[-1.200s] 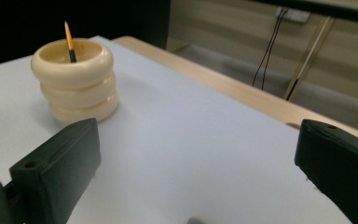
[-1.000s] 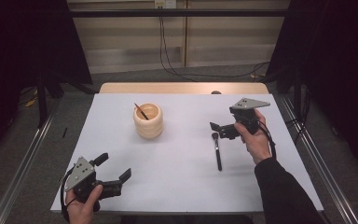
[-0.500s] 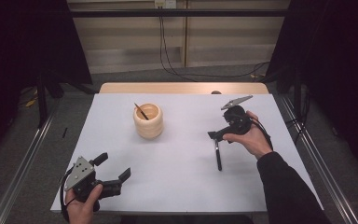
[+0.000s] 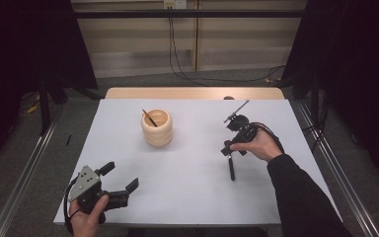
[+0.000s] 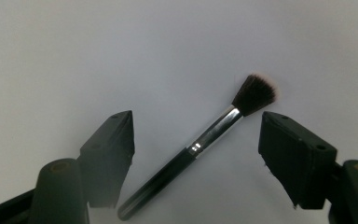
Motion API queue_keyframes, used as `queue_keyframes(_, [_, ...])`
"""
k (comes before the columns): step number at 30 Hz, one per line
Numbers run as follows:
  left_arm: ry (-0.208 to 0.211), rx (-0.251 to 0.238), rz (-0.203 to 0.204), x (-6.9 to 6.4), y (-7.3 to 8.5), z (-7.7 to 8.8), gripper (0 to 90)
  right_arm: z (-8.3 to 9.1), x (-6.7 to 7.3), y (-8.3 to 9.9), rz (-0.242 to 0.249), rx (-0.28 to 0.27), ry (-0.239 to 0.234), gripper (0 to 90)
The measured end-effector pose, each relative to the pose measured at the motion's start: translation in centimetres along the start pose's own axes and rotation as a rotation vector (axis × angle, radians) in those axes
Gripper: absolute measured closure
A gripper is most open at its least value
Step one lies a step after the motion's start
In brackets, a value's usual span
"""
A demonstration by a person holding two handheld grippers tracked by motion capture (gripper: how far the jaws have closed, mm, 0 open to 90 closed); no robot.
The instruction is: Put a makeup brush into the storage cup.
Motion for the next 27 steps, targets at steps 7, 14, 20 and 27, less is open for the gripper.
queue_keyframes(7, [0.010, -0.003, -0.002, 0.0, 0.0, 0.0, 2.2, -0.9, -0.5, 0.0, -0.039, 0.079, -0.021, 38.9])
queue_keyframes(14, [0.011, -0.002, -0.001, 0.0, 0.0, 0.0, 2.2, -1.5, -1.1, -0.1, -0.123, 0.126, -0.036, 46.6])
queue_keyframes(20, [0.012, 0.000, -0.004, -0.1, 0.0, 0.0, 2.2, -2.1, -1.1, -0.1, -0.127, 0.179, -0.027, 52.9])
queue_keyframes(27, [0.012, 0.000, -0.005, 0.0, 0.0, 0.0, 2.2, -2.8, -1.0, -0.2, -0.154, 0.202, -0.033, 57.0])
Point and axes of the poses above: each handheld gripper's, and its own axes: z roughly backward along the jaws, y roughly out of its underside, x roughly to its left, the point moved 3 cm from there along -z, roughly forward along the jaws, and after that the axes turned 7 degrees about x, right-handed, at the moved point
